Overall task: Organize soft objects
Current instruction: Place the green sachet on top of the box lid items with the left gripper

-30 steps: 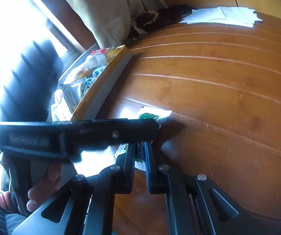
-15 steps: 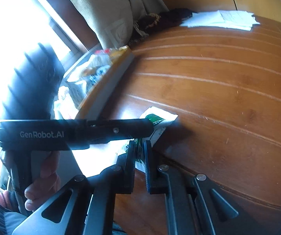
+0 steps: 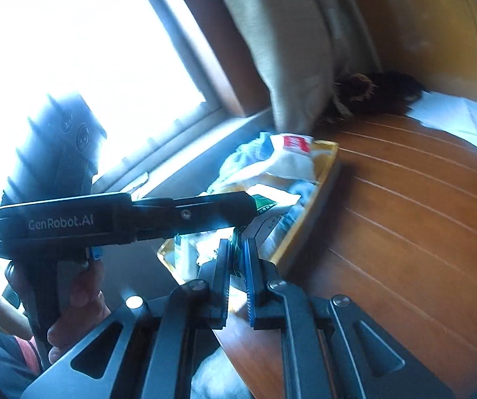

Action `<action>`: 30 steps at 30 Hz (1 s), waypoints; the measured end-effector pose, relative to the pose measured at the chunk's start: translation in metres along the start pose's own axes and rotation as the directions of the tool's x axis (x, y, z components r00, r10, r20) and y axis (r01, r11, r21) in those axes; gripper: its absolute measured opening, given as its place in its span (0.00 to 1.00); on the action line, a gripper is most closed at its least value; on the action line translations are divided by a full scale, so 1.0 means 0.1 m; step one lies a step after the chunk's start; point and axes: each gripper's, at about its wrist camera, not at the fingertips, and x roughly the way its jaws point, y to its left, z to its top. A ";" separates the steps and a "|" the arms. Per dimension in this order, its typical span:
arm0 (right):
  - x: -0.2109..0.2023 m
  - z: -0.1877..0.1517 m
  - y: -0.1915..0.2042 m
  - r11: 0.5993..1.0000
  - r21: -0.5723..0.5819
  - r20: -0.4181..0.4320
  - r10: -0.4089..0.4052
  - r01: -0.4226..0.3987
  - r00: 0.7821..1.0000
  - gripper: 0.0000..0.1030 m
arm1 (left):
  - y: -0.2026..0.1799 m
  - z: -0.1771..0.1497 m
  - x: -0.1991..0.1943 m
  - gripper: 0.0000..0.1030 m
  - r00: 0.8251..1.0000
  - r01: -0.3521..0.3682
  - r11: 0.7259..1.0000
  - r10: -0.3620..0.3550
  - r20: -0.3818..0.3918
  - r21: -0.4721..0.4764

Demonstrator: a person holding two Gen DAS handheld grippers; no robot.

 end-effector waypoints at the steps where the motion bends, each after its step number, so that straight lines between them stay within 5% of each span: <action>1: 0.10 0.07 0.03 1.000 -0.007 -0.008 0.011 -0.012 1.000 0.08 | 0.09 0.06 -0.04 0.30 1.000 -0.012 1.000 0.012 0.011 -0.015; 10: 0.83 0.53 0.18 0.997 -0.076 -0.067 0.016 -0.021 0.998 0.08 | 0.70 0.47 -0.04 0.30 0.996 -0.059 0.992 0.066 0.059 -0.109; 22: 1.05 0.55 -0.03 0.999 -0.016 -0.068 -0.038 0.037 0.997 0.17 | 0.88 0.50 0.20 0.32 0.993 -0.097 0.987 0.105 0.062 -0.124; 26: 0.87 0.45 -0.06 0.999 0.045 -0.043 -0.027 0.028 0.999 0.46 | 0.68 0.36 0.01 0.66 0.986 -0.114 0.991 0.122 0.111 -0.070; 30: 0.62 0.25 -0.10 0.991 0.131 -0.009 -0.019 0.020 1.000 0.59 | 0.43 0.12 -0.13 0.79 0.962 -0.206 0.978 0.204 0.180 -0.005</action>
